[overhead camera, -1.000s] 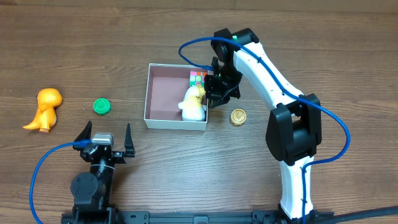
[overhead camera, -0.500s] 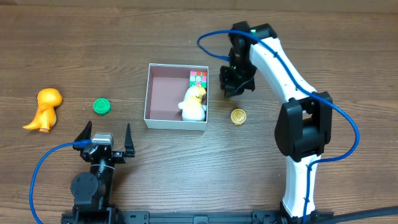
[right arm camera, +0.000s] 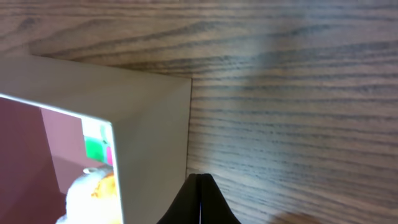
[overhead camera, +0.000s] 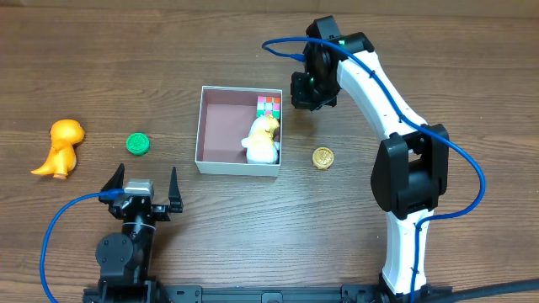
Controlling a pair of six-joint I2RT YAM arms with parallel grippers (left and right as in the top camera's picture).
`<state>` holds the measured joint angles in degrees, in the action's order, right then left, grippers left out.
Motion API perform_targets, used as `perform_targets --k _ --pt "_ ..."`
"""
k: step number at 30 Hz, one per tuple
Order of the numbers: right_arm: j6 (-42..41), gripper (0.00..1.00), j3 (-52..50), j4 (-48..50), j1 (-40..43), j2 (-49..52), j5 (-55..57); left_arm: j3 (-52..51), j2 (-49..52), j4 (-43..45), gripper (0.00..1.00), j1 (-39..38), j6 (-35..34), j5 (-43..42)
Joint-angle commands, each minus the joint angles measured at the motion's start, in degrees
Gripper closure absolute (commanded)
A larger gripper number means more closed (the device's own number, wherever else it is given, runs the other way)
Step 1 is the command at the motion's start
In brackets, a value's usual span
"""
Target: Pack container
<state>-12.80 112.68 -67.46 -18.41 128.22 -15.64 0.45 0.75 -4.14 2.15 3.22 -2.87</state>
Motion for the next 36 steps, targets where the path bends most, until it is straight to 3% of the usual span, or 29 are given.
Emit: perform_targets --k 1,36 --pt "0.6 0.96 -0.2 1.8 -0.7 -0.6 -0.8 -0.2 -0.1 0.0 0.0 0.5 0.9 -1.0" --pt "8.4 0.96 -0.2 4.6 -2.6 -0.6 -2.4 -0.2 -0.1 0.0 0.0 0.5 0.9 -1.0"
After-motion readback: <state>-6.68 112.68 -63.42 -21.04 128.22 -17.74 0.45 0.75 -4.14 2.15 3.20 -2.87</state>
